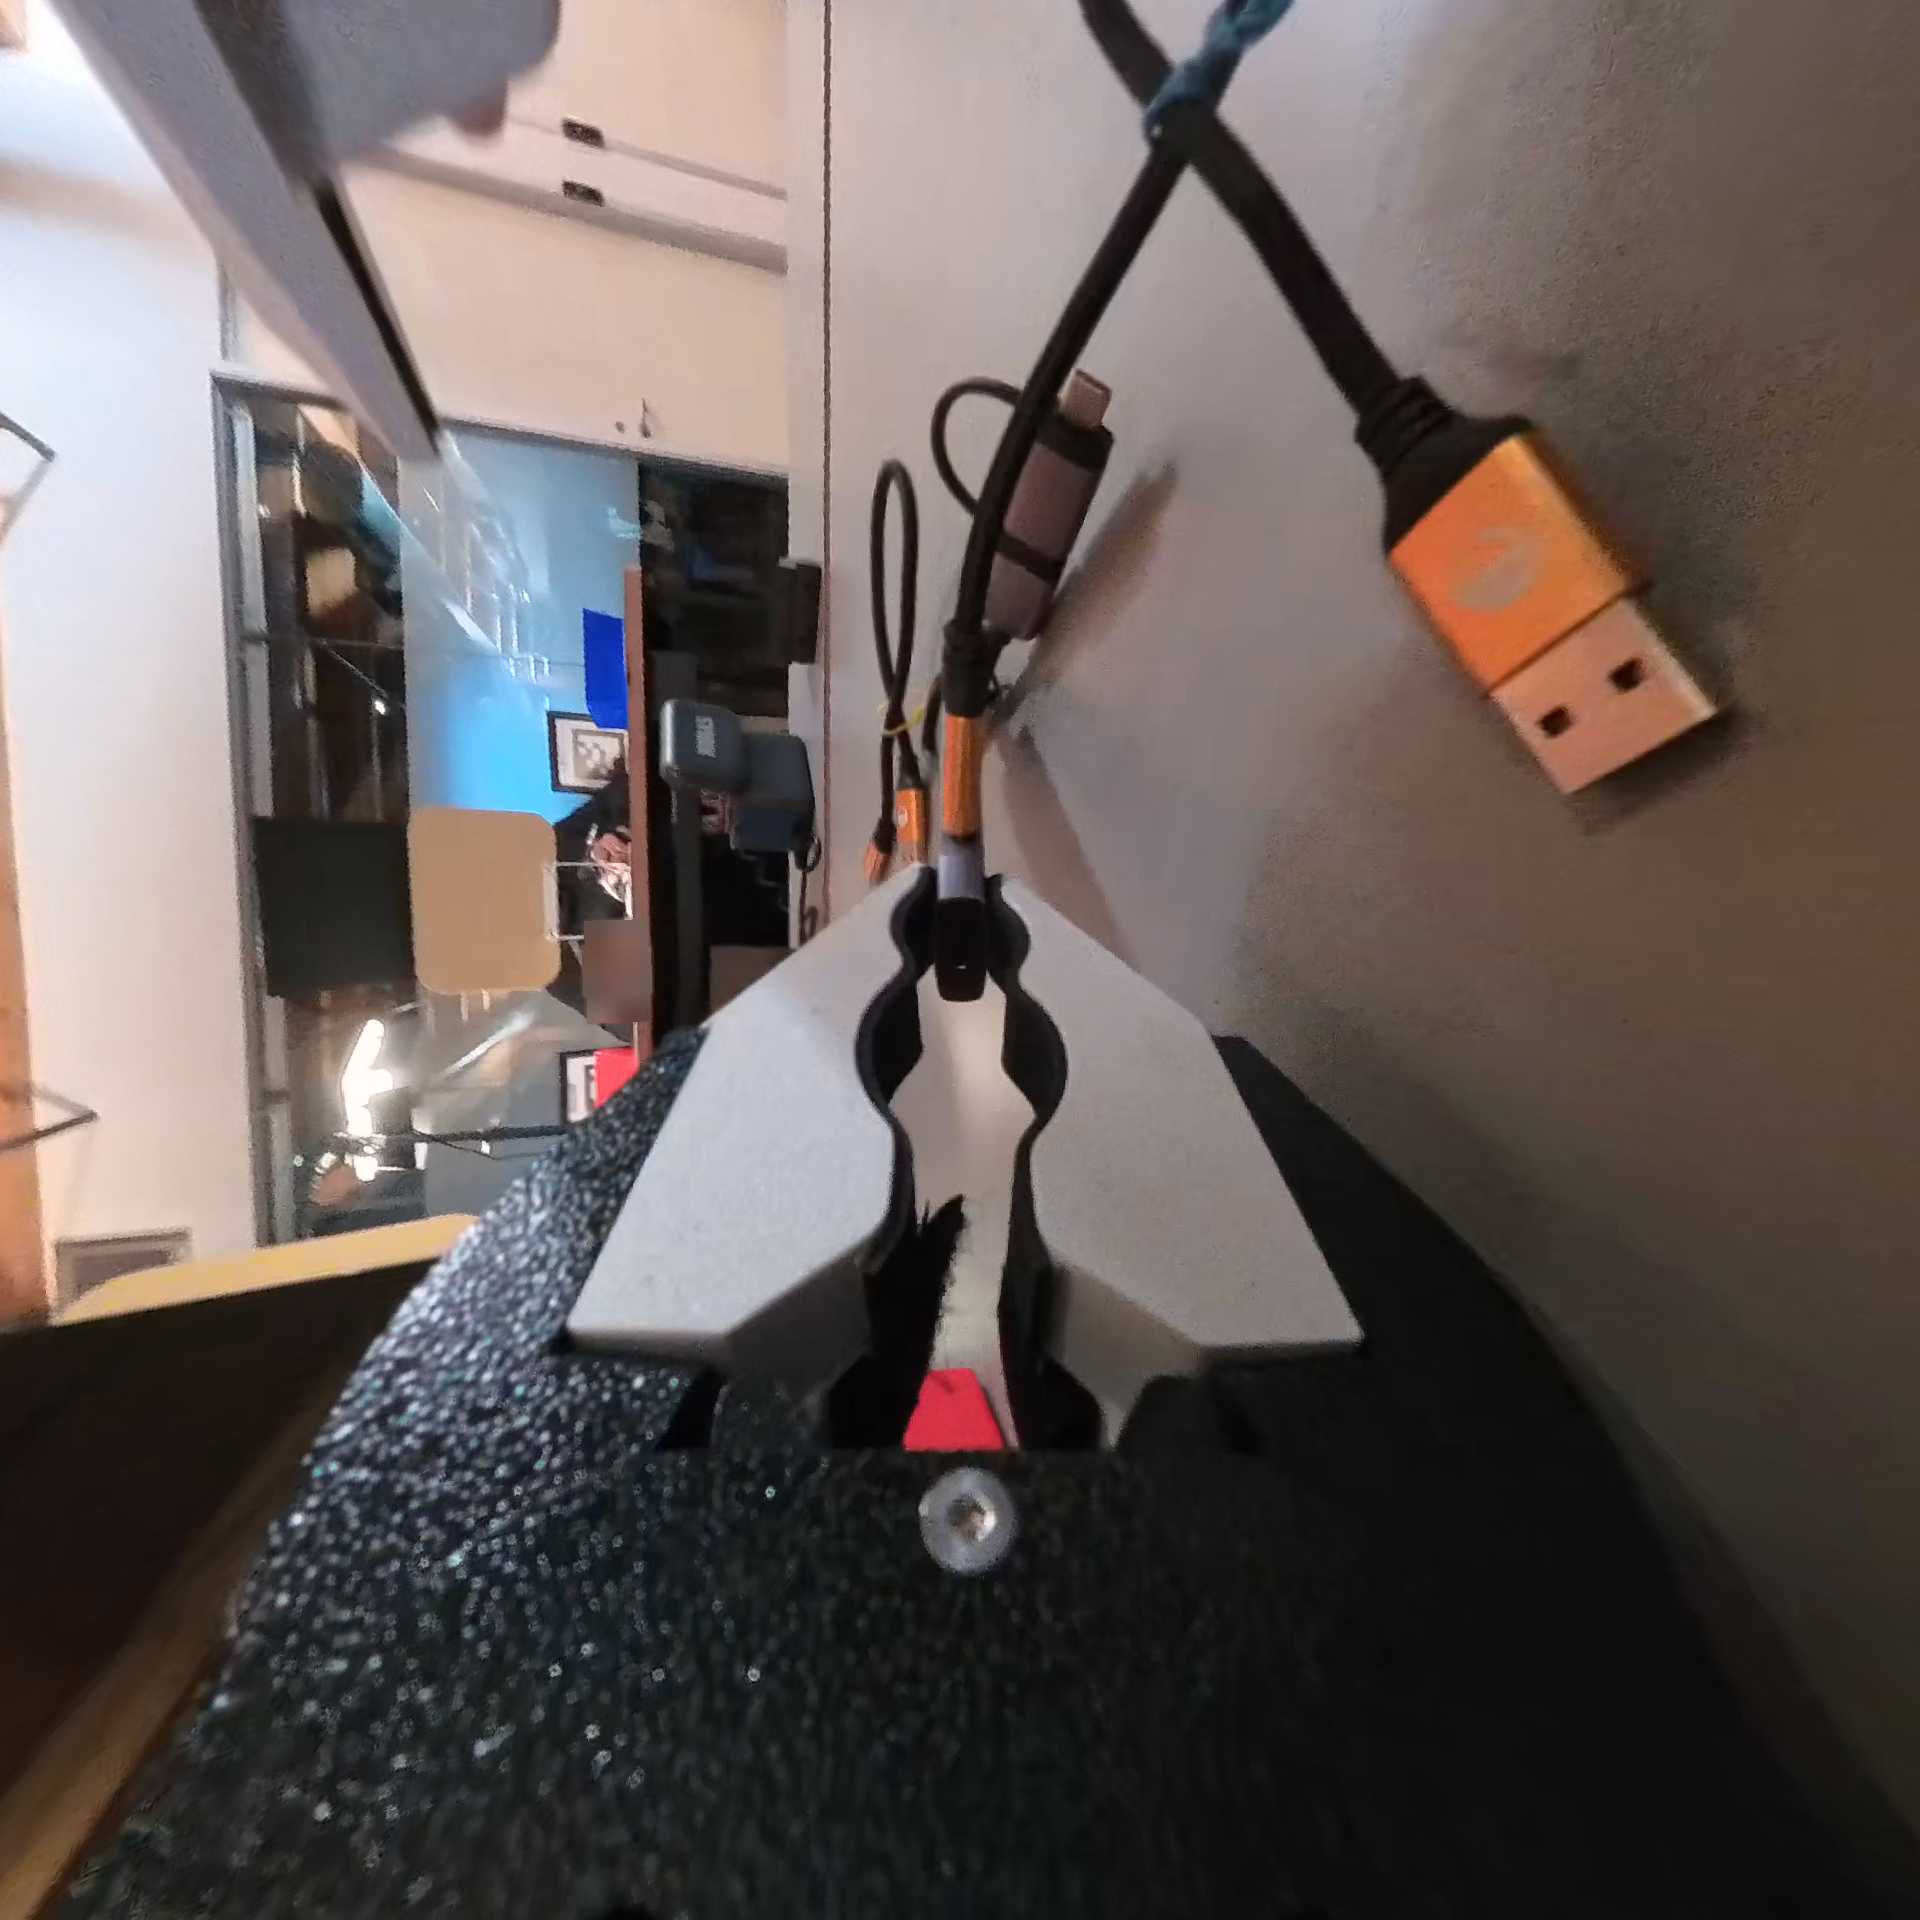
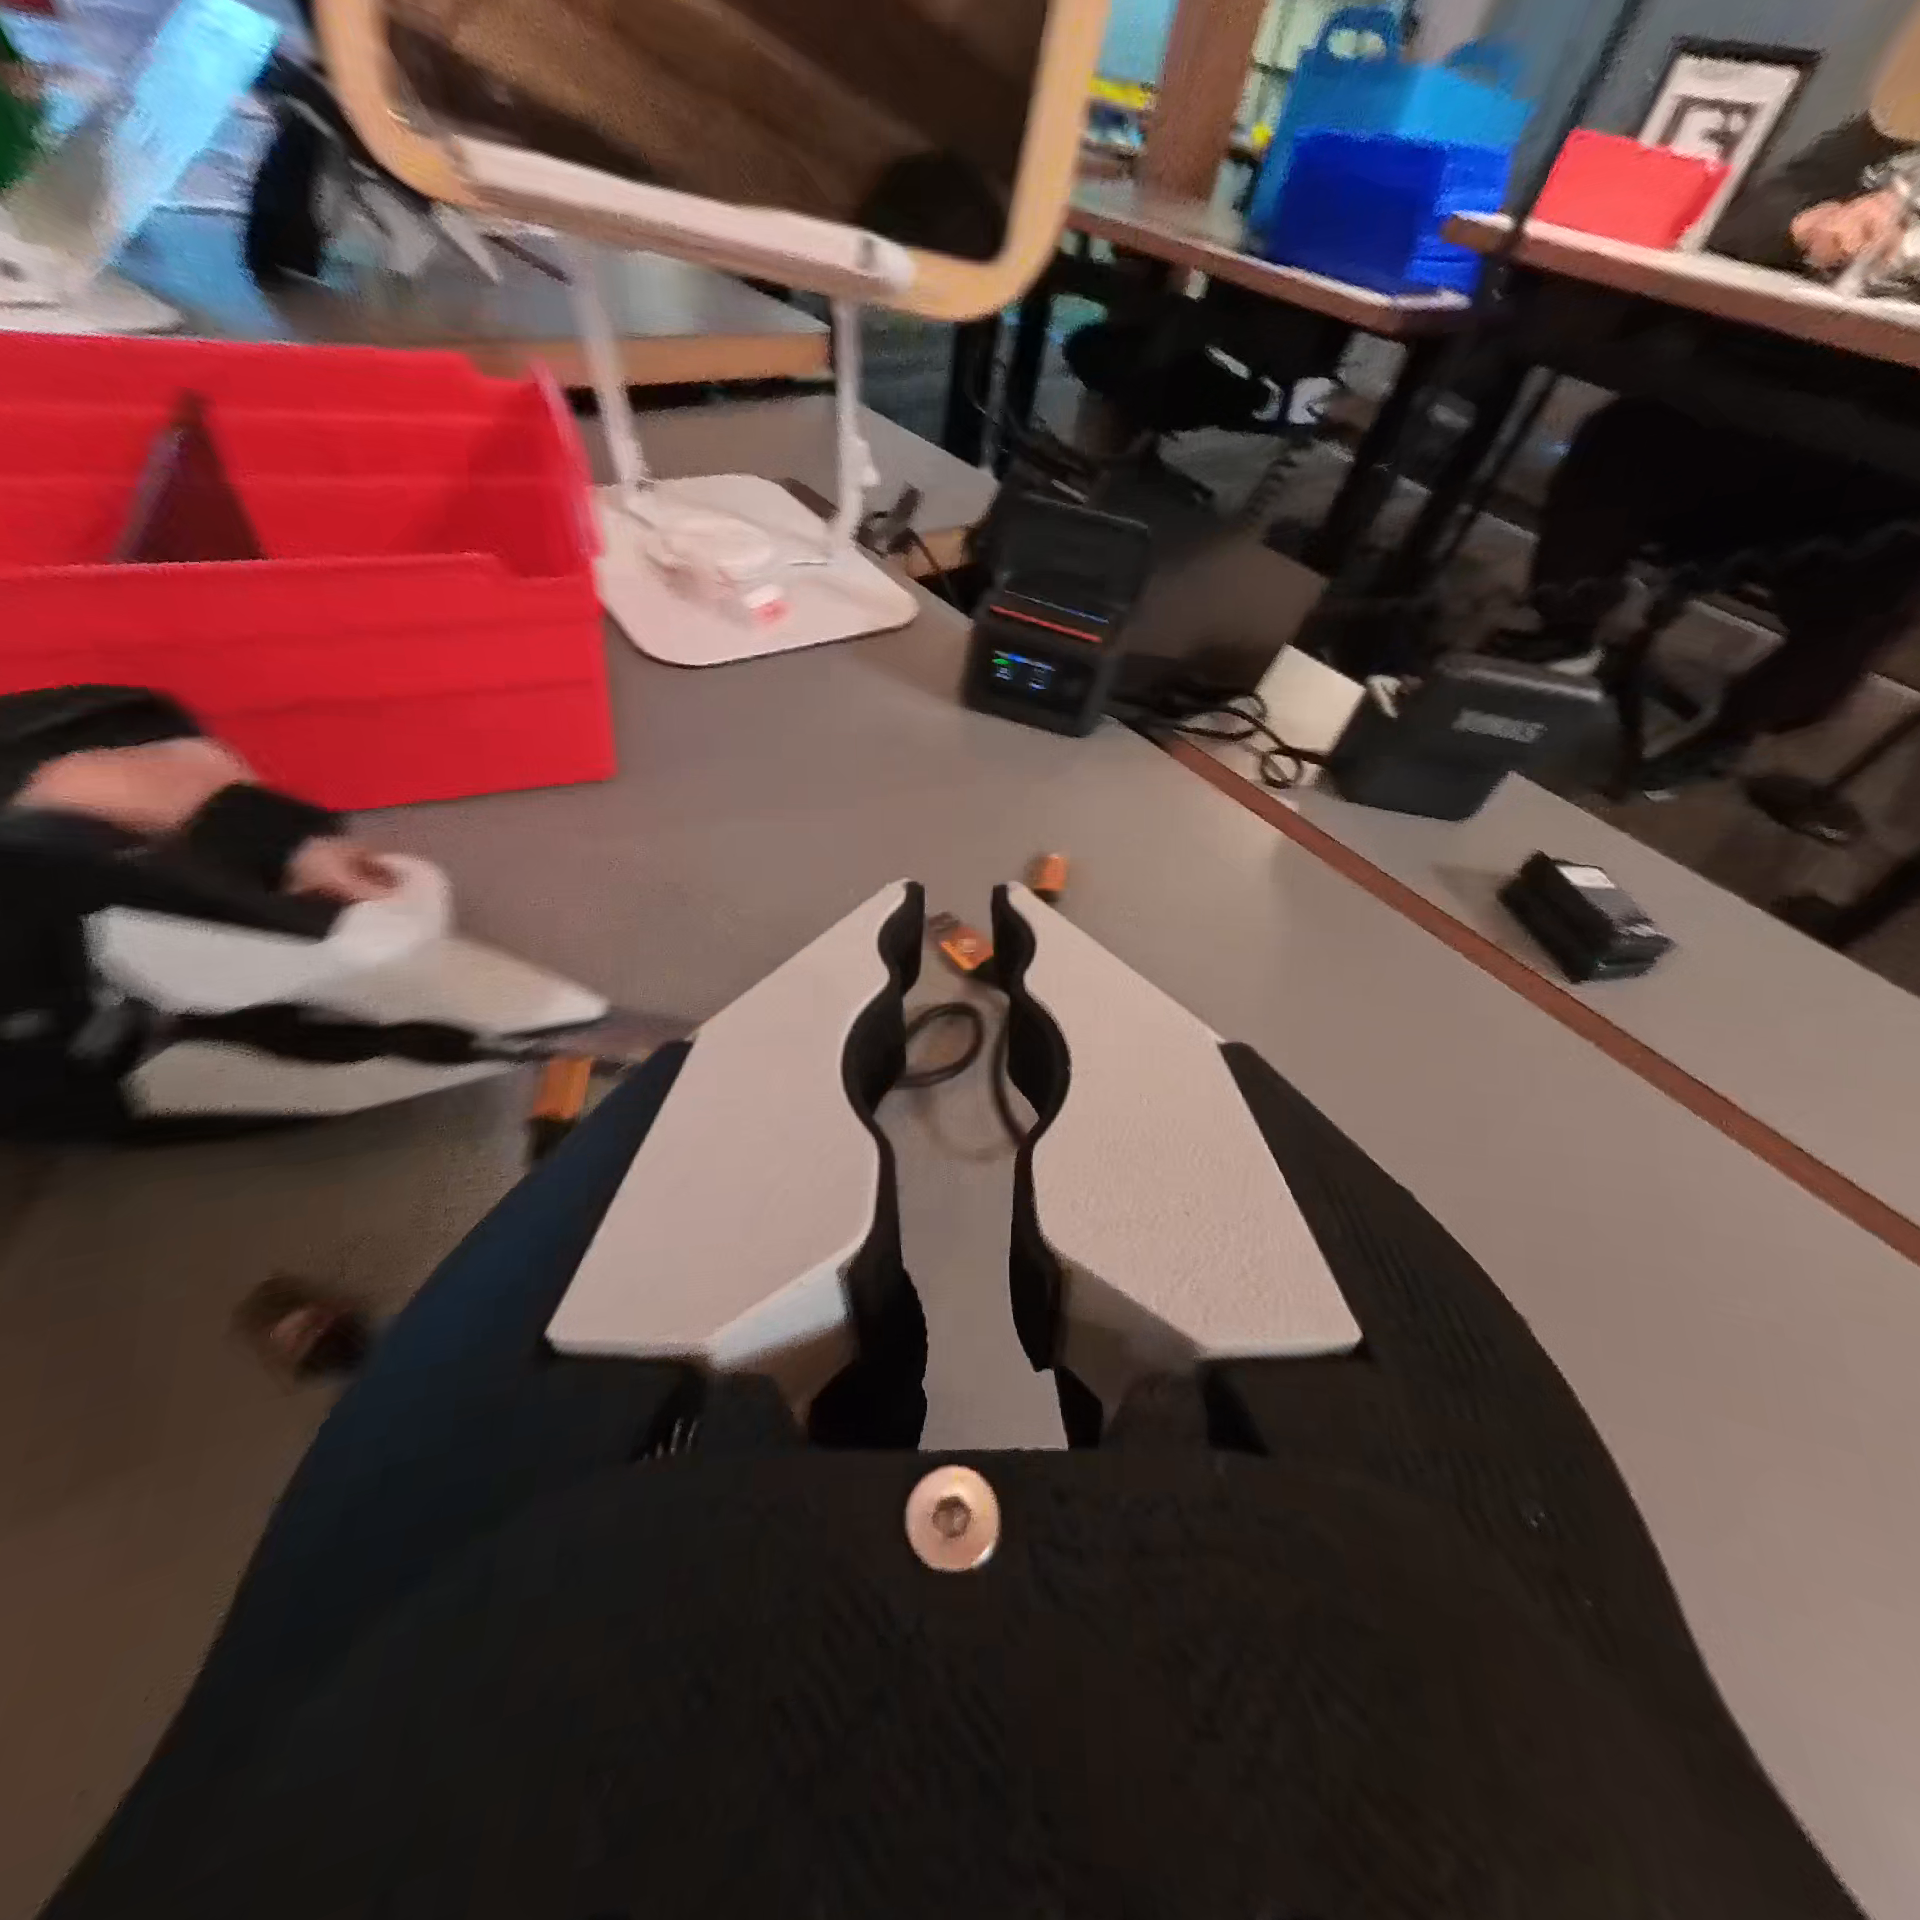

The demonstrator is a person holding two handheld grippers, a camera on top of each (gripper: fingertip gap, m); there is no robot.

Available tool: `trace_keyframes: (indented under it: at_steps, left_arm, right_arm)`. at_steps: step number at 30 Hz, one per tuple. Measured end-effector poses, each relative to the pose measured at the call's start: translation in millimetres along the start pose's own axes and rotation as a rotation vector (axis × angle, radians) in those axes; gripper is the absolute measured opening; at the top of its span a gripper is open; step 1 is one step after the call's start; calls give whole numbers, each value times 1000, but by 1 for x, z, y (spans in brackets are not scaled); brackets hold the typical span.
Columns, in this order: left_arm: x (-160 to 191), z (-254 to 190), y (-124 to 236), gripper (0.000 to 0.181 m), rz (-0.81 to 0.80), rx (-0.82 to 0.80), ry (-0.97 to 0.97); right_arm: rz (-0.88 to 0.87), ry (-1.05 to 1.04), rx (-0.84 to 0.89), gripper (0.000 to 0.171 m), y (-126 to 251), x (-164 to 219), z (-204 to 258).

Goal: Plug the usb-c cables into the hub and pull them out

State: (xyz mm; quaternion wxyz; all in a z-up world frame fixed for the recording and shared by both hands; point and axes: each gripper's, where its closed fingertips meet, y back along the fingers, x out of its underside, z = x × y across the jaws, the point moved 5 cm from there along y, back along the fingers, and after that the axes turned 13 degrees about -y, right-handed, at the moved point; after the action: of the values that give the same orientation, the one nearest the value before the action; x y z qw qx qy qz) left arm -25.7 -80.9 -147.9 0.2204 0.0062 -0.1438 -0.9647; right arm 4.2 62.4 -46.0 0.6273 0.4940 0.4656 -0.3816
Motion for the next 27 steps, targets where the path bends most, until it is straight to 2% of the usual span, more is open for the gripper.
trace_keyframes:
  at_steps: [1, 4, 9, 14, 17, 21, 24, 27]
  left_arm:
    - [-4, 1, 0, 7, -12, -6, -16]
    - [-11, 2, -2, 7, -36, -9, -34]
    - [-13, 2, -4, 7, -43, -16, -50]
    - [-13, 2, -4, 7, -41, -20, -79]
    - [-17, 1, -5, 7, -41, -24, -108]
    - [-18, -1, -5, 8, -34, -28, -131]
    - [-14, 1, -4, 7, -29, -24, -112]
    - [-4, 2, -3, 7, -5, -9, -83]
  right_arm:
    - [39, -7, 18, 12, -12, 0, -8]
    - [228, -61, 38, 27, -63, 16, -27]
    - [466, -25, 60, 19, -130, 48, -47]
    - [637, -42, 22, 16, -160, 59, -50]
    - [634, -1, 37, 6, -166, 58, -51]
    - [617, 117, 91, 5, -160, 53, -58]
    - [533, 123, 113, 5, -134, 27, -64]
    - [460, 136, 149, 4, -89, -7, -72]
